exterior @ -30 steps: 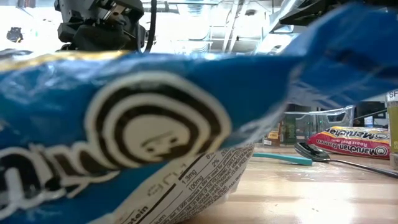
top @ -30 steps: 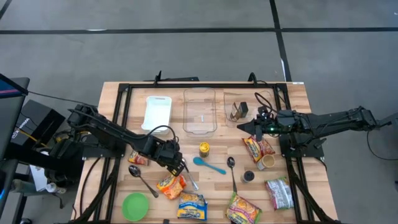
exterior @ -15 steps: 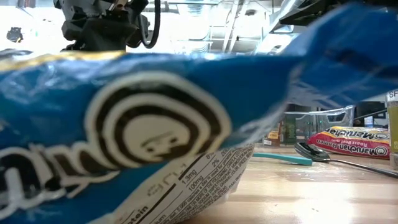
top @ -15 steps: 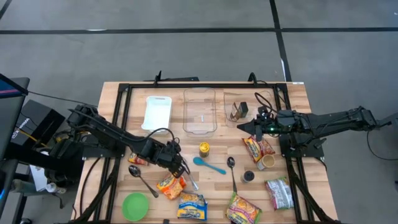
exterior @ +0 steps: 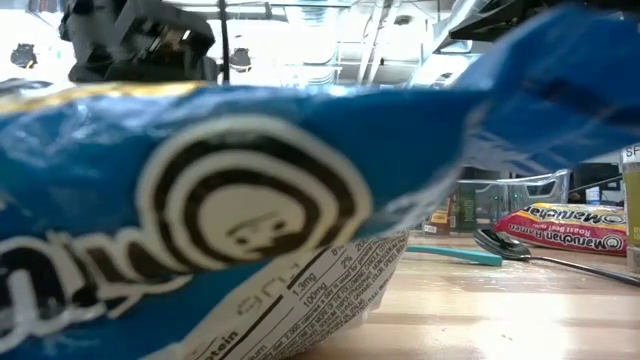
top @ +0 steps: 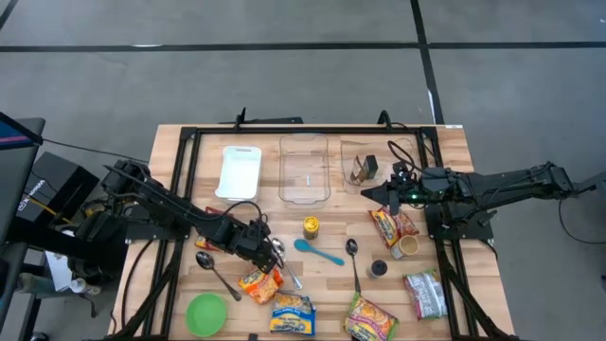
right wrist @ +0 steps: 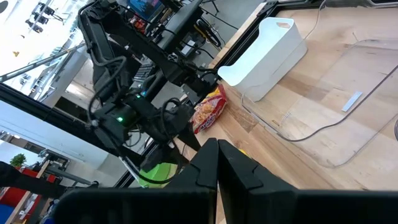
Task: Pick & Place Food Item
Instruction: Put the orange noodle pack into the left transparent bin
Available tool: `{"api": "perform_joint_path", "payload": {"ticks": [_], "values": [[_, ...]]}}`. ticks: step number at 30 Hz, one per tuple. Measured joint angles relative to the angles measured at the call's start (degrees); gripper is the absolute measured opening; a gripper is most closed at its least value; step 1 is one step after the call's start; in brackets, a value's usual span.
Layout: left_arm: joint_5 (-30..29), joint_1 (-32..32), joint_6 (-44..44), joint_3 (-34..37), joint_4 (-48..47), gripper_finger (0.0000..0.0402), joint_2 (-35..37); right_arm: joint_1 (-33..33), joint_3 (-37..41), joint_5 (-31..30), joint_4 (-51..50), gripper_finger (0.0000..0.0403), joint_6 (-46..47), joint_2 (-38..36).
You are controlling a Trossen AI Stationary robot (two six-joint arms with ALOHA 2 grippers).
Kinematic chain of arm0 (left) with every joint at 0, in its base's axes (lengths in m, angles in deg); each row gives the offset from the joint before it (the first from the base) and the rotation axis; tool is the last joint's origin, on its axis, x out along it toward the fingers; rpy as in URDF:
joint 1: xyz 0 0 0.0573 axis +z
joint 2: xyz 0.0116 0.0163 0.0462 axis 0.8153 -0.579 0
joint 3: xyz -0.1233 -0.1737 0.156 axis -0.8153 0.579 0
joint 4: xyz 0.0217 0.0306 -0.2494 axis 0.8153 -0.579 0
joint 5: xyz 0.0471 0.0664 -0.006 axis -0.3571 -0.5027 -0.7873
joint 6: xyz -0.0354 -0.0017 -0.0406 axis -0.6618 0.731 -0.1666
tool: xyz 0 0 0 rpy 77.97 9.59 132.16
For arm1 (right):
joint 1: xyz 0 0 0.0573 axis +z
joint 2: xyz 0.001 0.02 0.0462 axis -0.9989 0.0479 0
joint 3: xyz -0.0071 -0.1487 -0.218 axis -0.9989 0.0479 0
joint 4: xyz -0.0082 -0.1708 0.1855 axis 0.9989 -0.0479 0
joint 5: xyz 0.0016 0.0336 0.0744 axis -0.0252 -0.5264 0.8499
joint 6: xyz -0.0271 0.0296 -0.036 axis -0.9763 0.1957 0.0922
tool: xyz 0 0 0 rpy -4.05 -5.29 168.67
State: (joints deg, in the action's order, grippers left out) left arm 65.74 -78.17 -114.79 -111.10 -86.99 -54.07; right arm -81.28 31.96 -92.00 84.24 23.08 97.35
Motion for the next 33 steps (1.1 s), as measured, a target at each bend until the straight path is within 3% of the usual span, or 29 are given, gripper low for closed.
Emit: {"api": "perform_joint_path", "payload": {"ticks": [13, 33], "values": [[1.7, -0.6, -0.2, 4.4, 10.0, 0.0210, 0.0, 0.0, 0.0, 0.0, 0.0, 0.0000, 0.0, 0.0], [1.9, -0.9, -0.1, 5.1, 10.4, 0.0210, 0.0, 0.0, 0.0, 0.0, 0.0, 0.0000, 0.0, 0.0]]}}
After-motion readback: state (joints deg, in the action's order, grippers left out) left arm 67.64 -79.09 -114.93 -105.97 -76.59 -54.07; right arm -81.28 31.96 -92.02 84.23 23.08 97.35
